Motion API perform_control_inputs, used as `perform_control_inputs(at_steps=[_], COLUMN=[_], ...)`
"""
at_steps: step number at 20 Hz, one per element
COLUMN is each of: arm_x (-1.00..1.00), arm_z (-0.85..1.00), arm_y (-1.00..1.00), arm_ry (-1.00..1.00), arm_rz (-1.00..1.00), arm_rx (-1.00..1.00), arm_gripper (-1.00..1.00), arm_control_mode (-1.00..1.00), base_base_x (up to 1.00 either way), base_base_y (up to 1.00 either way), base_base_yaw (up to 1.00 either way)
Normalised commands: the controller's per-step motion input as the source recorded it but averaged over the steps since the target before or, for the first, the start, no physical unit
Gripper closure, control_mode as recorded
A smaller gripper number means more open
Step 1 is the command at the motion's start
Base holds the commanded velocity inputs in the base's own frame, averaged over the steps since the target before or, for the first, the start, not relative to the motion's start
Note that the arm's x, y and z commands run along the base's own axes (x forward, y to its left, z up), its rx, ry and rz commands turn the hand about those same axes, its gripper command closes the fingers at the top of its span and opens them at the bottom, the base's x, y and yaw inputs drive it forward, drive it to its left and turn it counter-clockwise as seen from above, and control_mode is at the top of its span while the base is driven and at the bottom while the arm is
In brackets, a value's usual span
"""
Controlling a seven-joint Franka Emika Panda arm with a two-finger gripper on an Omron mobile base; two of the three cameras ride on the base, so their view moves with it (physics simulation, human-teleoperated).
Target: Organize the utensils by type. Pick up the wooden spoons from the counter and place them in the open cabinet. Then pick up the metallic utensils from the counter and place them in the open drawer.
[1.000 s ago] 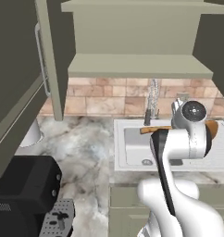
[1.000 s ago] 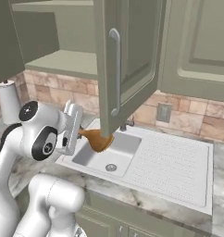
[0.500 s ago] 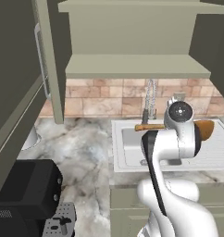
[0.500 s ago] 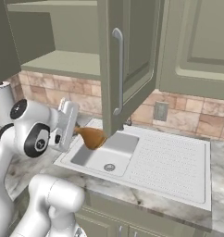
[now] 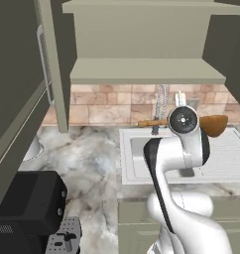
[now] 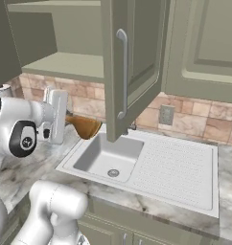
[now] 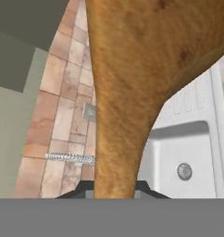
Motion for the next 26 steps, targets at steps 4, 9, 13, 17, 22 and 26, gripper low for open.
perform_control_inputs(at_steps=[4,9,13,17,22,26], arm_x=[0.03,0.09,0.18,0.34,0.38,0.4], arm_z=[0.6,0.54,0.64,0.76,0.74,0.46], arm_y=[0.0,0.0,0.0,0.0,0.0,0.0], arm_ry=[-0.29,-0.29,-0.14,0.0,0.01,0.0], arm_rz=[0.01,0.0,0.0,0.0,0.0,0.0], arm_rx=[0.0,0.0,0.0,0.0,0.0,0.0], arm_gripper=[1.0,1.0,1.0,1.0,1.0,1.0], arm_control_mode=[-1.0,-1.0,-1.0,-1.0,-1.0,-1.0], base_base_x=[0.0,0.0,0.0,0.0,0.0,0.0], base_base_y=[0.0,0.0,0.0,0.0,0.0,0.0], base_base_yaw=[0.0,0.0,0.0,0.0,0.0,0.0])
